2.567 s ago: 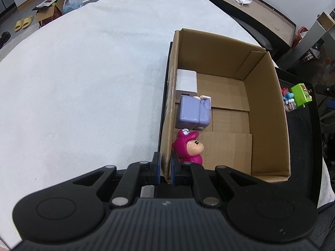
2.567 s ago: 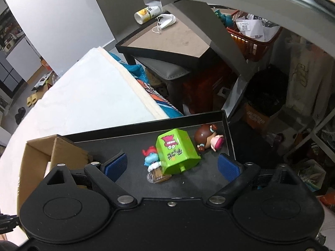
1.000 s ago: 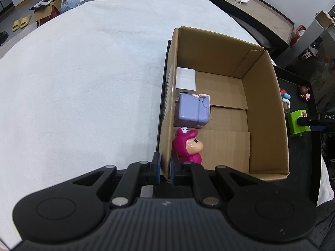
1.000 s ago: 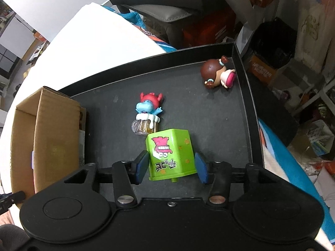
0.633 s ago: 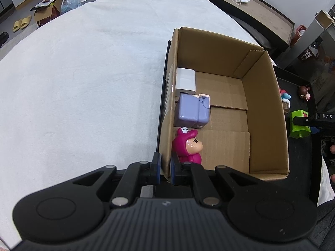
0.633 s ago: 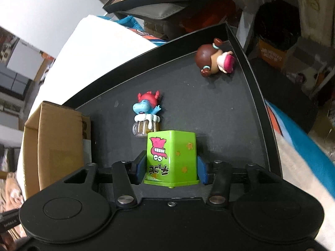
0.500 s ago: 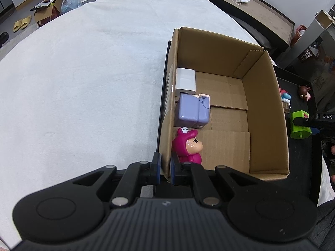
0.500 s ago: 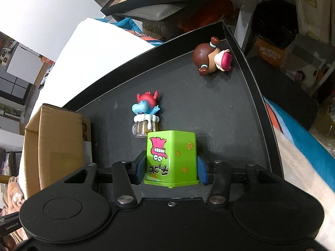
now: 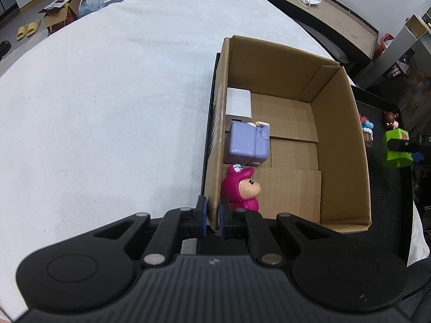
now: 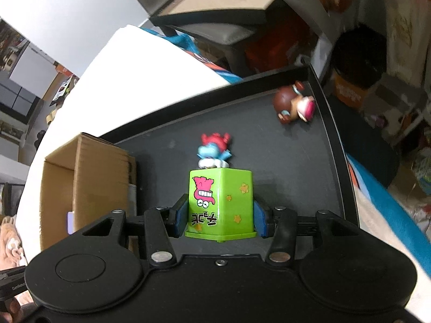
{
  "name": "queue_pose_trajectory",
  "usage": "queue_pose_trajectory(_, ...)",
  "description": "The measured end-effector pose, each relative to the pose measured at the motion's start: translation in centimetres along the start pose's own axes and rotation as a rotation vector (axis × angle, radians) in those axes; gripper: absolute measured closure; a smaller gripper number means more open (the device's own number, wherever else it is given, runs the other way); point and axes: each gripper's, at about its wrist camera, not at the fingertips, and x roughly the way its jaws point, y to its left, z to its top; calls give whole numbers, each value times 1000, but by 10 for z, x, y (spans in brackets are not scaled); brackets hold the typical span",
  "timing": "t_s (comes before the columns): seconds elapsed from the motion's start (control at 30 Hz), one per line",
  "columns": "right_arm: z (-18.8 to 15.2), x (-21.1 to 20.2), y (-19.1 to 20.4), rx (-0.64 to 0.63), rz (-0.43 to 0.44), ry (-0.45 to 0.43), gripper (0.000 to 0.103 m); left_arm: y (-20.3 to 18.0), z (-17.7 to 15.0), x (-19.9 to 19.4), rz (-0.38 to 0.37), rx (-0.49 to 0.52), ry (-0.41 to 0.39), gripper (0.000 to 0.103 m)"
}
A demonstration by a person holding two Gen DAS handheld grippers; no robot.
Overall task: Organize rigid objects
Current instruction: 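Grasp the green cube-shaped cup with the right gripper and lift it, then carry the green cup into the box and open the right gripper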
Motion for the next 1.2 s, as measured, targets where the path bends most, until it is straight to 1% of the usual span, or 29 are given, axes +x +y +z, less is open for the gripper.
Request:
queue_pose_trajectory(0.17, 4, -6, 17, -52, -4, -1, 56, 0, 0, -1, -3, -1, -1, 95)
queue_pose_trajectory(0.5, 9, -16, 44, -102, -28, -17, 56, 2, -1, -2, -20, -5, -3, 95)
queue_pose_trajectory(0.87, 16, -29, 77, -150, -20, -49, 56, 4, -1, -2, -30, -4, -4, 95)
queue_pose_trajectory(1.2, 20, -35, 116, -208, -8, -63, 56, 6, -1, -2, -41, -2, -7, 95)
